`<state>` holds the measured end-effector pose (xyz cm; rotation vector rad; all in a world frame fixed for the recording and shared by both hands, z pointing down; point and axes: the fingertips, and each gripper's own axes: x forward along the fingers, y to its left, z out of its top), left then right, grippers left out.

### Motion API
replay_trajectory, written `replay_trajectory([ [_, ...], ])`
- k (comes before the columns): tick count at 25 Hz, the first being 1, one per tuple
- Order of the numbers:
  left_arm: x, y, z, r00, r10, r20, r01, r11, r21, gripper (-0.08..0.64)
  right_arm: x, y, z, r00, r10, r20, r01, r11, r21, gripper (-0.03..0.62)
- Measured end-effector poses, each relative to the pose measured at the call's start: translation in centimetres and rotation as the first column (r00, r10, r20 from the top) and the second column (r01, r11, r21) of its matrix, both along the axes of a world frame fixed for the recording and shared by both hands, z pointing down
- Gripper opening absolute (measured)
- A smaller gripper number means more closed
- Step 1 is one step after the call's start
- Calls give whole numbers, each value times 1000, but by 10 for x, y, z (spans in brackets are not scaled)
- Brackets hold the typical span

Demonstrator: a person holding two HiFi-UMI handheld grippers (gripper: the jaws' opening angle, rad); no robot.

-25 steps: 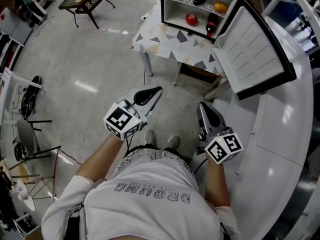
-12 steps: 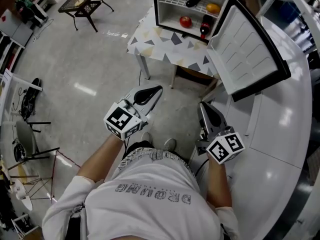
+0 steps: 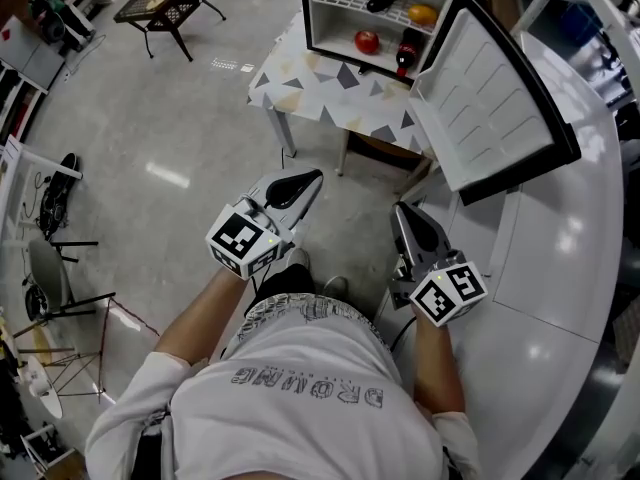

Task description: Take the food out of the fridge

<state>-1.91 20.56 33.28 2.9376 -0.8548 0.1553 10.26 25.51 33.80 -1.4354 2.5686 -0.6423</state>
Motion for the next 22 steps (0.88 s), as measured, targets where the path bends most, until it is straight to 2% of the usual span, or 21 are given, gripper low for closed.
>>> replay_trajectory([
  [10, 3, -42, 8, 1000, 12, -17, -12, 1000, -13, 7, 7, -39, 9, 1000, 19, -3, -19, 999, -29, -11],
  [22, -12, -169, 22, 999, 51, -8, -51, 998, -31, 8, -11, -158, 25, 998, 60, 10, -60, 996, -62, -11],
])
